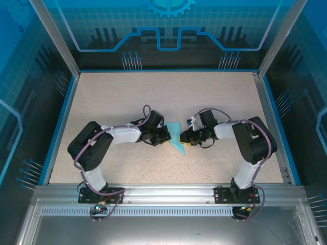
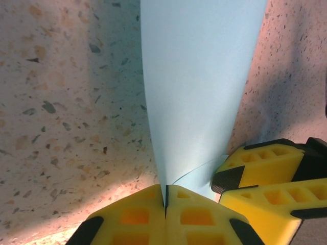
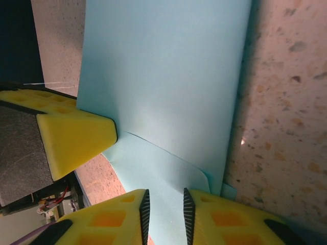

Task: Fold a paper plane with a square sheet of paper (pick it up from the middle)
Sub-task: Fold the wing for the fifth time at the center of the table.

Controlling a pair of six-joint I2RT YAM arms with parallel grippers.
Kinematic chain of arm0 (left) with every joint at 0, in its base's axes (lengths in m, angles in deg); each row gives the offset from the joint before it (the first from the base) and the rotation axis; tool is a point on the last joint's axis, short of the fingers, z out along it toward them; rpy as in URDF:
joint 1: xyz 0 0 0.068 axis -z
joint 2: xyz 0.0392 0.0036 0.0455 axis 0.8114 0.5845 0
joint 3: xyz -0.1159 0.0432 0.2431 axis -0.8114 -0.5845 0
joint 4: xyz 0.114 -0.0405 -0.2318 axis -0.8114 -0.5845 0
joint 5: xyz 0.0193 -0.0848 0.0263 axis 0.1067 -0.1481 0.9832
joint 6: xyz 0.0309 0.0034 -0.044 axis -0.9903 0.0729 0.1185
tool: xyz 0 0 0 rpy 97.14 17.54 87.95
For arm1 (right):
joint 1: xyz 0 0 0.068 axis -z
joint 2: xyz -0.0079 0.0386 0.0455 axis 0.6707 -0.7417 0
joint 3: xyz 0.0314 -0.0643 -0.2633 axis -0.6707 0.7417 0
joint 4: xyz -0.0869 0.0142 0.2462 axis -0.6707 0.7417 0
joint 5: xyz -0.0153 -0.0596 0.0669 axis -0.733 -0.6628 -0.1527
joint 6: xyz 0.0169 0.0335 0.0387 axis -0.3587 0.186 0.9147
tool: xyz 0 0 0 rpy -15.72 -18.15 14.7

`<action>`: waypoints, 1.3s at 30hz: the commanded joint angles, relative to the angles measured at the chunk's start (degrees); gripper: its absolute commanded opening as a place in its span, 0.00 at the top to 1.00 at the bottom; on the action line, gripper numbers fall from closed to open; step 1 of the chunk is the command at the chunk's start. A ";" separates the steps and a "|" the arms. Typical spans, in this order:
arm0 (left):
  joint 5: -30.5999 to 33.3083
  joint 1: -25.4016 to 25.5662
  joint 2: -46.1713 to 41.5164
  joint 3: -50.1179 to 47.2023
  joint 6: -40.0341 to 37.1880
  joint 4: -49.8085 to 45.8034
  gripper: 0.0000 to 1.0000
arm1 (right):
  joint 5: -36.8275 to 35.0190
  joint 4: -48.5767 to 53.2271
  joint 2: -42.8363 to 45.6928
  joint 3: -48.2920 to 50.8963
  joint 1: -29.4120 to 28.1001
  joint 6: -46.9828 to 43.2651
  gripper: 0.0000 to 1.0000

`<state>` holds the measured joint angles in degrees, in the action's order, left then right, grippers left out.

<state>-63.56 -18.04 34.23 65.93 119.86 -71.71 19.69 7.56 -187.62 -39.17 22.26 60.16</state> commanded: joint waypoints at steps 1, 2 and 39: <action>-1.02 0.42 -1.03 1.51 2.66 -0.35 1.00 | -3.90 -1.58 3.03 3.13 1.37 0.31 0.69; -0.84 0.42 -1.47 1.18 3.52 -0.27 1.00 | -3.99 -2.08 4.45 3.81 1.33 0.27 0.69; -3.34 0.82 0.11 6.46 2.78 -7.24 1.00 | -60.26 -13.62 29.08 17.66 -29.05 -25.23 0.50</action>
<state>-65.05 -17.56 33.81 70.76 124.17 -76.43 -30.98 3.21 -156.00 -22.30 -4.12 38.79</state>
